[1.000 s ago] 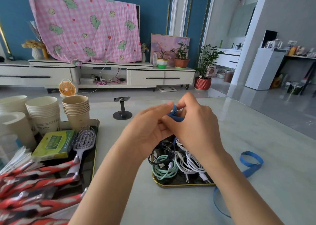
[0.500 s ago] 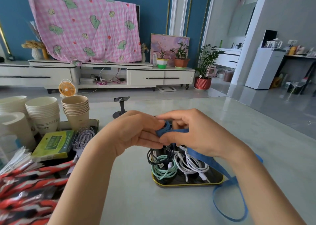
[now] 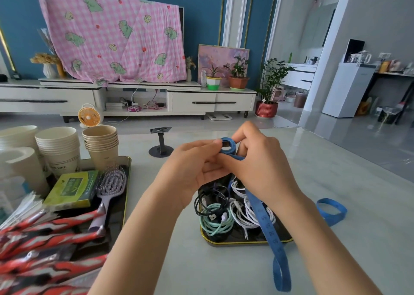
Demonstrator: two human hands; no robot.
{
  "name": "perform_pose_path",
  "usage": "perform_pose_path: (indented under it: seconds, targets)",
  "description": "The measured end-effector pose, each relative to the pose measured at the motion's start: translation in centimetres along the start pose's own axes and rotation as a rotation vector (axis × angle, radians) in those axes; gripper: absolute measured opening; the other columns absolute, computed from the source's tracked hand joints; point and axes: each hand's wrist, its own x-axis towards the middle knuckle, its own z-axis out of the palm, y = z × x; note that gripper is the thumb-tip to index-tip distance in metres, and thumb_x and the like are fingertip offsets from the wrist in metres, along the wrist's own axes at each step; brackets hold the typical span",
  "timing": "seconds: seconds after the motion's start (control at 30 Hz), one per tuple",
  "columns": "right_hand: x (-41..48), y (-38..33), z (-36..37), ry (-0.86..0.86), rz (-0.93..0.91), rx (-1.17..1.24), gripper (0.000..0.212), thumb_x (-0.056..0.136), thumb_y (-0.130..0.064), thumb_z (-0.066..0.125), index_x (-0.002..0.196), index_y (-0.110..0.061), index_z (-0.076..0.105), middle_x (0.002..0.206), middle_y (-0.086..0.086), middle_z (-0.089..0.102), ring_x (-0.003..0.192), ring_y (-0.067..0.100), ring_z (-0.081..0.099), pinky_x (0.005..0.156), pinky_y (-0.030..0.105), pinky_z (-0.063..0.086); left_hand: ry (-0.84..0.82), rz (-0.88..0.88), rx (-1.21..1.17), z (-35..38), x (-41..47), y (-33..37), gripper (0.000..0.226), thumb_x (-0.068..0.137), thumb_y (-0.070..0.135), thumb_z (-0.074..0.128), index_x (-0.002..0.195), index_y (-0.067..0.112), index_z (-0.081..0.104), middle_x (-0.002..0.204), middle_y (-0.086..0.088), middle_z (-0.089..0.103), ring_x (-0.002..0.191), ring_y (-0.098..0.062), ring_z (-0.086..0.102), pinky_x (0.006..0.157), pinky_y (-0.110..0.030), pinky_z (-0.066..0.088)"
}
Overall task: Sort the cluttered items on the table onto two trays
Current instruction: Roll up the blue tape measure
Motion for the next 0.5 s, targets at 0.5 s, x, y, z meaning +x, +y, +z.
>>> perform_pose_path:
  seconds: [0.5]
  targets:
    - [-0.1, -0.5, -2.2, -0.504, -0.008, 0.290, 0.029, 0.078, -0.022, 0.073, 0.098, -0.040, 0.060, 0.063, -0.002, 0.064, 0.057, 0.001, 0.056, 0.060, 0.015, 0.041, -0.184, -0.149, 0.331, -3.0, -0.8, 2.1, 0.030, 0.072, 0.019, 0.058, 0.090, -0.003, 0.065, 0.075, -0.018, 0.071, 0.062, -0.021, 0.070, 0.053, -0.023, 0.055]
